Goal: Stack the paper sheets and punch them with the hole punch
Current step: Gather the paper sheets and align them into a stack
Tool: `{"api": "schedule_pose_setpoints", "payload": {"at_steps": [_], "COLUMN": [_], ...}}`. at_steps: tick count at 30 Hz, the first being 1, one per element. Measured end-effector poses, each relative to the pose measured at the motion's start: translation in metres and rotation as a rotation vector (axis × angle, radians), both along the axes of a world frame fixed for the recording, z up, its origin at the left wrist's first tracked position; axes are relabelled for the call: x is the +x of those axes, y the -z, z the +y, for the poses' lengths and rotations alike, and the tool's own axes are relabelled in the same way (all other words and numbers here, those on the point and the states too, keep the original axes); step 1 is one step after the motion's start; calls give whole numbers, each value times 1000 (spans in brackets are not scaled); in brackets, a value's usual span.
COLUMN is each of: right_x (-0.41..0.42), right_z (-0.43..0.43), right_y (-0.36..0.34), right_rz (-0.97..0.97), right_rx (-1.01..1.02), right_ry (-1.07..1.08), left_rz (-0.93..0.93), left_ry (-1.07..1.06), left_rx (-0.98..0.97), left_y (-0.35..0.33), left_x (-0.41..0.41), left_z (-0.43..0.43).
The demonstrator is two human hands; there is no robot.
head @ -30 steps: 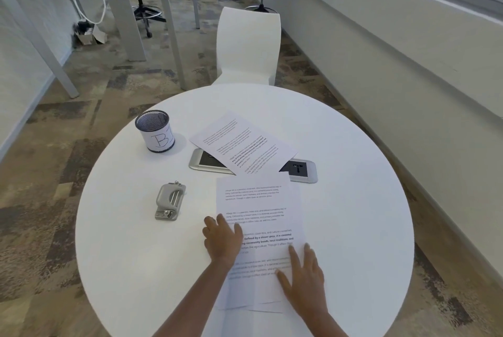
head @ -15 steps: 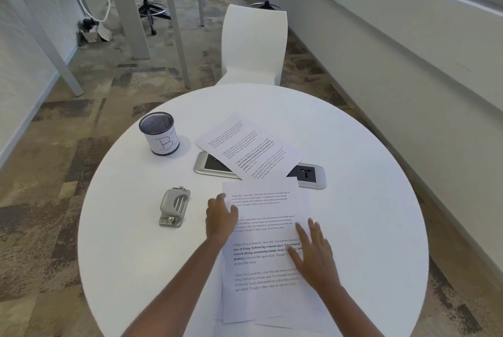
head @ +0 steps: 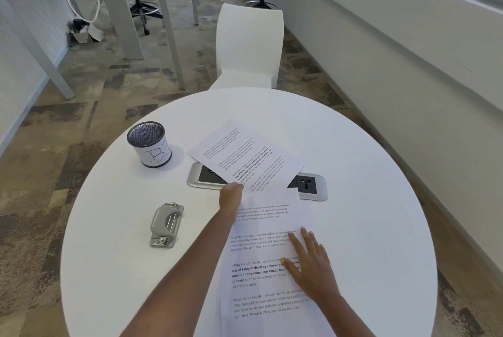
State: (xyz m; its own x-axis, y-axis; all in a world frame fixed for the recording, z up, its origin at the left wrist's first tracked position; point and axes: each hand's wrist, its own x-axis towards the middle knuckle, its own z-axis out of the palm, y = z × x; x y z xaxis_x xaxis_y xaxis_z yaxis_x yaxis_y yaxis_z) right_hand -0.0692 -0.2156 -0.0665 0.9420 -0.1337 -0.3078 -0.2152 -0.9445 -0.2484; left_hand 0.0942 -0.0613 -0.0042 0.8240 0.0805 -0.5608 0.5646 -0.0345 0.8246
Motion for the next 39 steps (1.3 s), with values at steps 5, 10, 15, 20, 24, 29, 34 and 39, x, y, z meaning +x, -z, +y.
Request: {"api": "schedule_pose_setpoints", "payload": {"at_steps": [5, 10, 15, 20, 24, 29, 34, 39], "right_x": [-1, 0, -1, 0, 0, 1, 1, -2], "right_z": [0, 1, 2, 3, 1, 0, 3, 0], "right_y": [1, 2, 4, 3, 6, 8, -11, 2], "right_rz": [-2, -16, -13, -1, -10, 7, -76, -48], "right_rx": [21, 47, 57, 69, 75, 69, -50, 98], "right_ry": [8, 27, 38, 39, 46, 33, 24, 27], "left_rz": [39, -436, -530, -389, -309, -276, -341, -738], "left_ry": [29, 472, 805, 826, 821, 809, 909, 1041], "left_rx": [70, 805, 1070, 1094, 1129, 1189, 1351, 1448], "left_y": [7, 17, 24, 31, 38, 40, 36, 21], "left_x": [7, 1, 11, 20, 25, 36, 39, 42], "left_z": [-10, -26, -54, -82, -97, -106, -107, -93]}}
